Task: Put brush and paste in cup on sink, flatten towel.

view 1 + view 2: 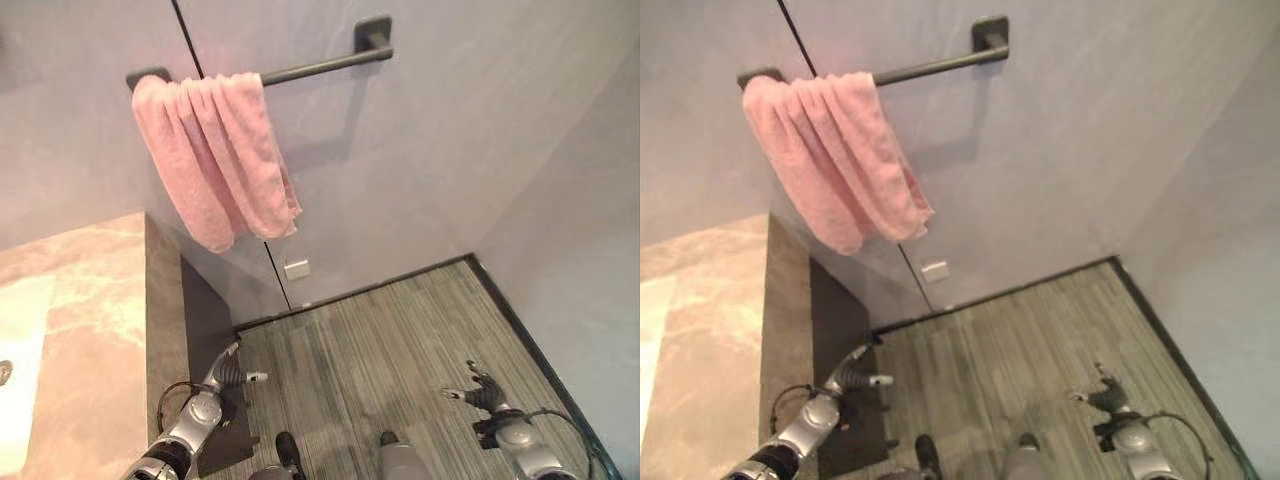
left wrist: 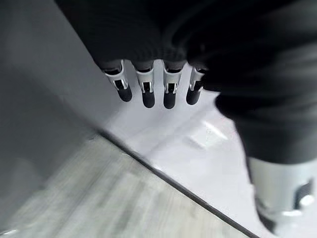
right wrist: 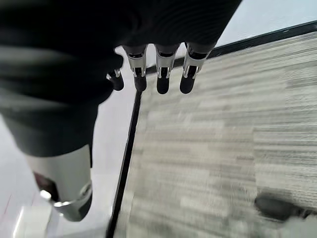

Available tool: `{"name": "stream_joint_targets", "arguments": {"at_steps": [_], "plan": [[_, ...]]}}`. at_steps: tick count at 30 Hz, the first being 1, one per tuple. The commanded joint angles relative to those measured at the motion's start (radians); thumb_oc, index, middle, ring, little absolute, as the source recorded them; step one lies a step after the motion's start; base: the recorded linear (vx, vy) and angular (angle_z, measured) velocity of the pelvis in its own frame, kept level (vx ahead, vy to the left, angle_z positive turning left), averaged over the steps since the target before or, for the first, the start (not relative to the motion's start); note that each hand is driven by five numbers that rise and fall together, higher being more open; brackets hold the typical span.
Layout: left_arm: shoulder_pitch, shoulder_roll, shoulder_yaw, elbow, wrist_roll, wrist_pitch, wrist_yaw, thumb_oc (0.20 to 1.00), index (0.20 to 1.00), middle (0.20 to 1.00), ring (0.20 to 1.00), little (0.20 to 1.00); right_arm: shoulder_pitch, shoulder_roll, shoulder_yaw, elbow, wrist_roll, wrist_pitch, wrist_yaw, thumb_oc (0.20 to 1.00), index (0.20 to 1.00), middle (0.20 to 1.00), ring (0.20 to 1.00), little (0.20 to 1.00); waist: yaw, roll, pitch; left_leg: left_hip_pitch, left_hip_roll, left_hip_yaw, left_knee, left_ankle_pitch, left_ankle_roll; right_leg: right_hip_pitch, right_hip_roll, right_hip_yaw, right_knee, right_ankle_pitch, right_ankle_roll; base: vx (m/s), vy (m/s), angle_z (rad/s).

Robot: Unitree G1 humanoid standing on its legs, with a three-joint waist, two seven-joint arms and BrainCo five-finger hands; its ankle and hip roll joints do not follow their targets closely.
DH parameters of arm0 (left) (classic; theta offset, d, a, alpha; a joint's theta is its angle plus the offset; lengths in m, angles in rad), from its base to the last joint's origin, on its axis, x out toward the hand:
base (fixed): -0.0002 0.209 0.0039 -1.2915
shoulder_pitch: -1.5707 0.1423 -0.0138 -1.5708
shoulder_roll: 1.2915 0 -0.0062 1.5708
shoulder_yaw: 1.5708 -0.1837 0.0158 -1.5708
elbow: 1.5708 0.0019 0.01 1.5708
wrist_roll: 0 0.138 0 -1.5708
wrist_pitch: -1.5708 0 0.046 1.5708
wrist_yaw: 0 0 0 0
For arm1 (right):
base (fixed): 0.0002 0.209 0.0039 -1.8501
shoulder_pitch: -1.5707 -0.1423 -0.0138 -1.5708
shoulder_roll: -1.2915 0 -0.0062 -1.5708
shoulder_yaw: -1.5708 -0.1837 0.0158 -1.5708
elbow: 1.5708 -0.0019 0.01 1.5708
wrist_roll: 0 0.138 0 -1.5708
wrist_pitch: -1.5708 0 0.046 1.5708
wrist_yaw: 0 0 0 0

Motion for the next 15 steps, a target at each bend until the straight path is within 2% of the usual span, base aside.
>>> {"name": "stream_joint_targets", "arguments": {"at_steps": [1,2,3,4,5,6,7,8,11,12,15], "plan": [[0.004,0.086,0.050,0.060,0.019,-0.036,0.004,1.000,1.000,1.000,1.000,1.000,-0.022,-0.023,-0.006,-0.029,-0.026,-0.031,-0.002,1.000,1.000,1.000,1.000,1.000,0.001,-0.011,-0.007,-0.054,0.053,-0.035,0.120,-0.019,-0.049,0.012,0.077,0.019,-0.060,0.078,0.009,0.21,0.037,0.00],[0.004,0.082,0.053,0.064,0.017,-0.037,0.003,1.000,1.000,1.000,1.000,1.000,-0.026,-0.025,-0.005,-0.030,-0.029,-0.032,-0.007,1.000,1.000,1.000,1.000,1.000,-0.001,-0.011,-0.008,-0.036,0.050,-0.027,0.114,-0.028,-0.055,0.003,0.059,-0.036,-0.129,0.085,0.014,0.27,0.004,-0.16],[0.006,0.078,0.053,0.064,0.013,-0.038,0.002,1.000,1.000,1.000,1.000,1.000,-0.032,-0.026,-0.002,-0.018,-0.031,-0.030,-0.009,1.000,1.000,1.000,1.000,1.000,-0.005,-0.011,-0.008,-0.023,0.049,-0.024,0.110,-0.035,-0.060,-0.013,0.056,-0.047,-0.180,0.098,0.020,0.18,-0.101,-0.31],[0.003,0.072,0.055,0.082,0.010,-0.040,0.002,1.000,1.000,1.000,1.000,1.000,-0.039,-0.027,0.002,-0.009,-0.033,-0.032,-0.009,1.000,1.000,1.000,1.000,1.000,-0.015,-0.011,-0.004,-0.005,0.051,-0.026,0.115,-0.047,-0.067,-0.031,0.052,-0.030,-0.235,0.127,0.029,0.12,-0.077,-0.24],[0.002,0.072,0.055,0.082,0.010,-0.040,0.002,1.000,1.000,1.000,1.000,1.000,-0.039,-0.027,0.002,-0.009,-0.033,-0.032,-0.009,1.000,1.000,1.000,1.000,1.000,-0.015,-0.011,-0.003,-0.005,0.052,-0.026,0.115,-0.048,-0.067,-0.030,0.052,-0.030,-0.235,0.127,0.029,0.20,-0.138,-0.03],[0.001,0.062,0.058,0.085,0.001,-0.043,0.004,1.000,1.000,1.000,1.000,1.000,-0.047,-0.033,0.005,-0.004,-0.041,-0.031,-0.013,1.000,1.000,1.000,1.000,1.000,-0.024,-0.020,-0.001,0.015,0.056,-0.034,0.140,-0.064,-0.077,-0.051,0.034,0.006,-0.284,0.168,0.045,0.18,-0.160,-0.02],[-0.003,0.057,0.061,0.095,0.001,-0.043,0.007,1.000,1.000,1.000,1.000,1.000,-0.050,-0.035,0.006,-0.006,-0.043,-0.031,-0.011,1.000,1.000,1.000,1.000,1.000,-0.027,-0.024,0.002,0.026,0.059,-0.037,0.157,-0.076,-0.081,-0.058,0.029,0.018,-0.301,0.179,0.049,0.23,-0.260,-0.07],[-0.005,0.054,0.066,0.101,-0.007,-0.044,0.010,1.000,1.000,1.000,1.000,1.000,-0.047,-0.040,0.010,-0.015,-0.047,-0.032,-0.006,1.000,1.000,1.000,1.000,1.000,-0.030,-0.034,0.003,0.038,0.066,-0.051,0.180,-0.088,-0.086,-0.052,0.038,0.031,-0.285,0.172,0.046,0.13,-0.219,-0.12],[0.005,0.044,0.074,0.114,-0.017,-0.040,0.007,1.000,1.000,1.000,1.000,1.000,-0.042,-0.043,0.015,-0.001,-0.049,-0.028,-0.002,1.000,1.000,1.000,1.000,1.000,-0.025,-0.040,-0.004,0.048,0.088,-0.068,0.206,-0.078,-0.095,-0.032,0.059,0.039,-0.251,0.142,0.037,0.08,-0.241,0.04],[0.021,0.035,0.089,0.137,-0.039,-0.038,0.005,1.000,1.000,1.000,1.000,1.000,-0.033,-0.054,0.023,0.007,-0.060,-0.027,0.007,1.000,1.000,1.000,1.000,1.000,-0.021,-0.045,-0.019,0.075,0.119,-0.085,0.191,-0.046,-0.115,-0.016,0.101,0.046,-0.228,0.120,0.016,0.12,-0.320,0.03],[0.036,0.019,0.102,0.158,-0.064,-0.032,-0.001,1.000,1.000,1.000,1.000,1.000,-0.009,-0.068,0.023,-0.001,-0.067,-0.027,0.009,1.000,1.000,1.000,1.000,1.000,-0.021,-0.048,-0.038,0.085,0.156,-0.112,0.188,-0.002,-0.134,0.015,0.147,0.031,-0.220,0.092,-0.014,0.10,-0.335,0.22]]}}
